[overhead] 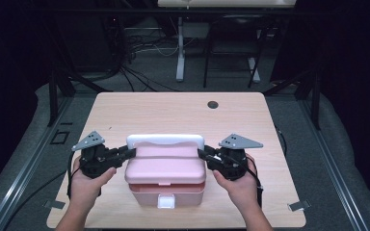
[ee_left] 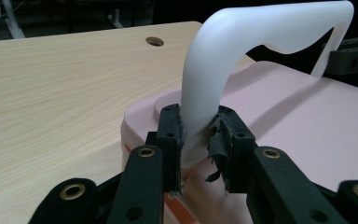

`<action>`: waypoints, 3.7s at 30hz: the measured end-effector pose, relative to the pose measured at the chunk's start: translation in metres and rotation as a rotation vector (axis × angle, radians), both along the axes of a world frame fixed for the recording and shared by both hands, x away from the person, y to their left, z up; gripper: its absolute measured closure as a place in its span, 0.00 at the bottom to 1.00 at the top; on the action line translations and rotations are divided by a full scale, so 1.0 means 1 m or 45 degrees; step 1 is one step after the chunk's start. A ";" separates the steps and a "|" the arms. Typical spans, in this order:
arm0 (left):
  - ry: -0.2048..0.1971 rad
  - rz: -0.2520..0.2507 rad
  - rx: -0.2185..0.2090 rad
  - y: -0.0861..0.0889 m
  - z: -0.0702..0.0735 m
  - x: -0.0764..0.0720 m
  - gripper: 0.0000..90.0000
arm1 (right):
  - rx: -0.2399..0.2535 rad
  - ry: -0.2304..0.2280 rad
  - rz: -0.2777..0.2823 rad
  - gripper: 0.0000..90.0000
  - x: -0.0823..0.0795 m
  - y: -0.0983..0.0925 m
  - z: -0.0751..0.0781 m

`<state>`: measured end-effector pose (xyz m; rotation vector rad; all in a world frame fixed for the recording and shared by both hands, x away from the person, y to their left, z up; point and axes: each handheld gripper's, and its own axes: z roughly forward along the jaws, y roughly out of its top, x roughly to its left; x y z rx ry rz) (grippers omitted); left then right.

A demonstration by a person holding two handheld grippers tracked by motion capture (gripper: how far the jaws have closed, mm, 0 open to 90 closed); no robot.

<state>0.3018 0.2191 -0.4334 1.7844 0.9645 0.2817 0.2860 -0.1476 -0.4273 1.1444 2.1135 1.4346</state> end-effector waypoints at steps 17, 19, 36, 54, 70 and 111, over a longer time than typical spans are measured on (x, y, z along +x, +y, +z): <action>0.017 0.000 -0.011 0.001 0.013 0.007 0.77 | 0.054 0.047 -0.011 0.82 0.010 -0.001 0.012; -0.004 -0.003 0.002 0.003 0.014 0.004 0.74 | 0.055 0.052 -0.010 0.82 0.011 -0.002 0.012; -0.021 0.021 0.047 0.030 0.013 -0.021 0.69 | 0.061 0.061 -0.010 0.82 0.012 -0.003 0.014; -0.004 0.033 0.054 0.041 -0.010 -0.044 0.66 | 0.073 0.070 -0.012 0.82 0.018 -0.003 0.015; -0.024 -0.013 0.078 0.030 -0.014 -0.052 0.65 | 0.066 0.075 -0.010 0.82 0.020 -0.003 0.015; -0.106 -0.050 0.065 0.010 0.004 -0.050 0.64 | 0.086 0.005 -0.081 0.79 -0.005 -0.023 0.011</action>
